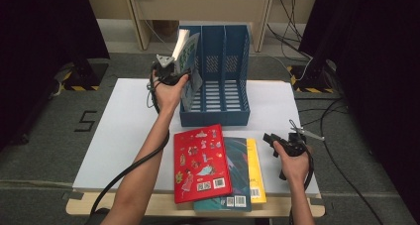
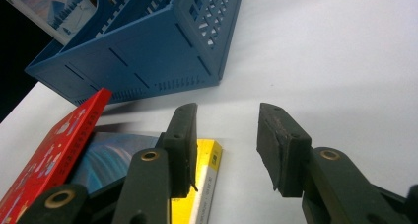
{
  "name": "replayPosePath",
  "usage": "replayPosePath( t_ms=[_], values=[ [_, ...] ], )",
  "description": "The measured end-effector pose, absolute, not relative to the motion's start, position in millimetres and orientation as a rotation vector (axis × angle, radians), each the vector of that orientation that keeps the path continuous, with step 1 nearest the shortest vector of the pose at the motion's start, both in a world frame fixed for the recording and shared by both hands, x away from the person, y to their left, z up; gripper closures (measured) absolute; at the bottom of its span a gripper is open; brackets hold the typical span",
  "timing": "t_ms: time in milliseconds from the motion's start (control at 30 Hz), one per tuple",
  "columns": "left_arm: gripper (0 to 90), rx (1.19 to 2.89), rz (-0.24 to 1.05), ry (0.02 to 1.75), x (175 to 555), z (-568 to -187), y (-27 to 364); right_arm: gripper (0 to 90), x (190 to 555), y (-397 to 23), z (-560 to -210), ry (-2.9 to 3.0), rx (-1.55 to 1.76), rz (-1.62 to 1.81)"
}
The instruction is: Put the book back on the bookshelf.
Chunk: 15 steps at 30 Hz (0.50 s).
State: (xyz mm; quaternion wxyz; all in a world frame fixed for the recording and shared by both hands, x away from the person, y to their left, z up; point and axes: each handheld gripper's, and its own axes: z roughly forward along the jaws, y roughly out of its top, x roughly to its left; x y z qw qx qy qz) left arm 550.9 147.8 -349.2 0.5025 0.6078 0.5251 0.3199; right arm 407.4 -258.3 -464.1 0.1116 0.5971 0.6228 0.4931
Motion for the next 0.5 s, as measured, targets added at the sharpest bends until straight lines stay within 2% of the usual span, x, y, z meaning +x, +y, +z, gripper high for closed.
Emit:
replayPosePath(
  t_ms=[500],
  values=[
    [29.8,1.573,0.605,1.284,501,-372,186,60.4,411,-234,-449,1.896,1.691,1.46]
  ],
)
